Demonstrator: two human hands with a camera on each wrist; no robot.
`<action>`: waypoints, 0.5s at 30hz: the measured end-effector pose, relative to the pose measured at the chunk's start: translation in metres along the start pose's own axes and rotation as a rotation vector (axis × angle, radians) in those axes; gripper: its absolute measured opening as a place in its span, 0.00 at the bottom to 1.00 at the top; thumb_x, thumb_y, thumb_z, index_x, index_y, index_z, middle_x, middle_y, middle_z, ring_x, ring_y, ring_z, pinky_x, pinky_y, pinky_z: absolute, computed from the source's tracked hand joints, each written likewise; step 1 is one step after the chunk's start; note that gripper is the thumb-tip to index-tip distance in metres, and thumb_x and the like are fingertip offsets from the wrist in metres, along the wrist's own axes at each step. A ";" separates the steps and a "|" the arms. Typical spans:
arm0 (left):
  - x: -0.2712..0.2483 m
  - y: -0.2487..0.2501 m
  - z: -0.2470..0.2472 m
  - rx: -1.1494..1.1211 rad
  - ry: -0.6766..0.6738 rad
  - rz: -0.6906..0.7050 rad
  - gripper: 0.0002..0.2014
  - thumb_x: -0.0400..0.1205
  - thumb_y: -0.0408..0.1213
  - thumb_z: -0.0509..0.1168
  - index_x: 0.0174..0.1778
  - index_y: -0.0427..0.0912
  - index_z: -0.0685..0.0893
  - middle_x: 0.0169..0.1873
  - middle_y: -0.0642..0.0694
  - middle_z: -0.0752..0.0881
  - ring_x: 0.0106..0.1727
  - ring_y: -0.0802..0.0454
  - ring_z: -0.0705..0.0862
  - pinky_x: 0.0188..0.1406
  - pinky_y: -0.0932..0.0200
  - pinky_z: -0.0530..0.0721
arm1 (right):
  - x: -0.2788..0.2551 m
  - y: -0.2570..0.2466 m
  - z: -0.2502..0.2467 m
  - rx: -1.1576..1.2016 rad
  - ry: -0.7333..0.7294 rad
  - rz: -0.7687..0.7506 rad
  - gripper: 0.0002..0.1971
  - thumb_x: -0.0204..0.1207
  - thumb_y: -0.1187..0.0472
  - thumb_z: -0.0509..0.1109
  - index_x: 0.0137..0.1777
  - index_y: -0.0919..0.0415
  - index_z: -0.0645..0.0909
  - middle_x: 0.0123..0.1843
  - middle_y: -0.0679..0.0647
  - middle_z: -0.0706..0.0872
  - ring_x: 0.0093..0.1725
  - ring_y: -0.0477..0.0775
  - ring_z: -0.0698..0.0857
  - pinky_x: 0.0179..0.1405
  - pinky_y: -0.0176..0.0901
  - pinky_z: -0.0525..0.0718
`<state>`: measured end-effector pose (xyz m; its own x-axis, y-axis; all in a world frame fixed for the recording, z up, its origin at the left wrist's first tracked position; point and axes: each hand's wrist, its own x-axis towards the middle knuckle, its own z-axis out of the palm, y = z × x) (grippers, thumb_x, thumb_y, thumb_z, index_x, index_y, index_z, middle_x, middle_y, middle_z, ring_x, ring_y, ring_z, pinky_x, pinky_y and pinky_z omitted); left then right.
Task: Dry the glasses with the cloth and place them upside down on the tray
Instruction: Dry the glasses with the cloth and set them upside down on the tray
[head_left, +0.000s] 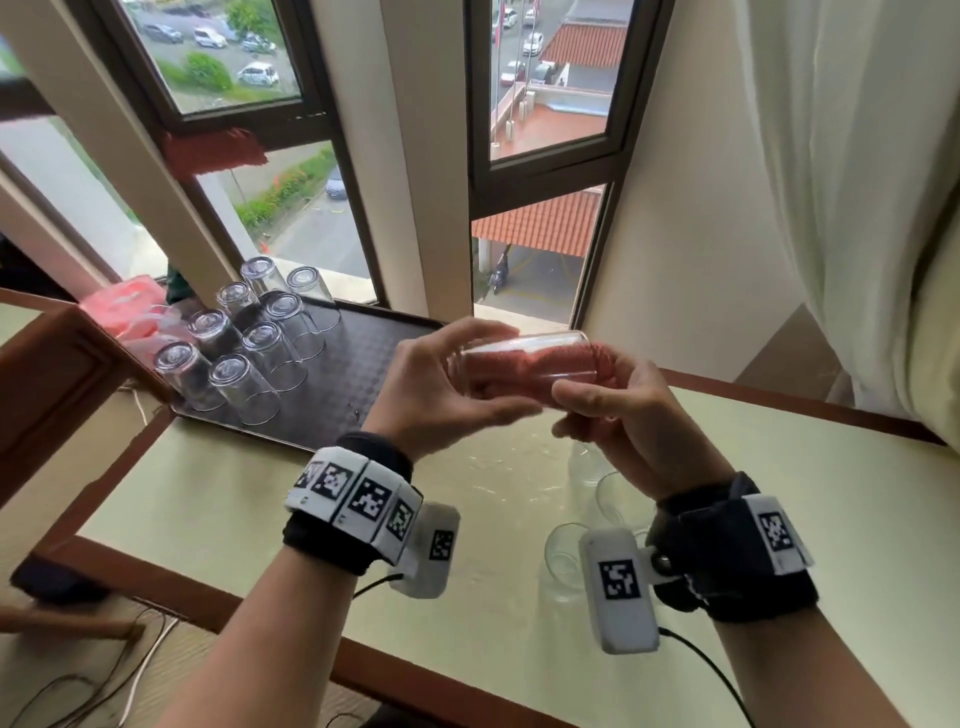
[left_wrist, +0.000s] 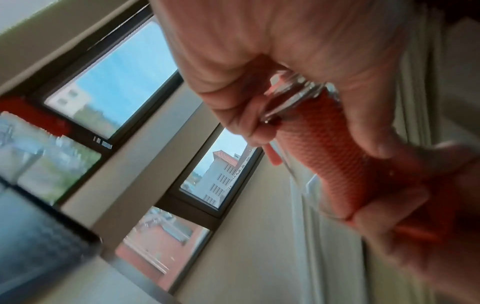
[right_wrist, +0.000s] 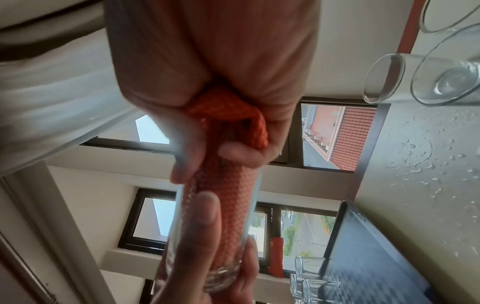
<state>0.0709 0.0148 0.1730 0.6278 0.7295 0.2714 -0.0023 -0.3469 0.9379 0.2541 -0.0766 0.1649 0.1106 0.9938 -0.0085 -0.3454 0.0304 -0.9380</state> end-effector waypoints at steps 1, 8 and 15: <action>0.000 -0.002 -0.002 0.080 -0.007 0.074 0.36 0.62 0.46 0.86 0.65 0.39 0.83 0.52 0.46 0.91 0.50 0.56 0.92 0.48 0.60 0.91 | 0.001 0.001 0.001 -0.004 0.020 0.018 0.23 0.60 0.67 0.80 0.57 0.70 0.84 0.51 0.70 0.87 0.44 0.61 0.84 0.29 0.38 0.86; -0.005 -0.014 -0.016 -0.451 0.027 -0.314 0.45 0.50 0.61 0.86 0.63 0.51 0.82 0.43 0.52 0.91 0.36 0.56 0.85 0.26 0.65 0.81 | 0.018 0.011 0.029 -0.062 0.178 -0.160 0.21 0.59 0.91 0.65 0.39 0.68 0.89 0.36 0.58 0.91 0.37 0.55 0.89 0.33 0.42 0.87; -0.006 -0.017 -0.063 -0.249 -0.019 -0.069 0.36 0.61 0.40 0.85 0.64 0.40 0.80 0.53 0.41 0.91 0.48 0.47 0.93 0.45 0.57 0.91 | 0.038 0.020 0.063 -0.078 0.094 -0.084 0.11 0.58 0.70 0.79 0.41 0.63 0.86 0.30 0.56 0.84 0.25 0.50 0.79 0.22 0.34 0.74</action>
<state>0.0179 0.0539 0.1693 0.6480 0.7341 0.2029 -0.1487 -0.1393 0.9790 0.1927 -0.0311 0.1674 0.2243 0.9736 0.0419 -0.2581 0.1008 -0.9609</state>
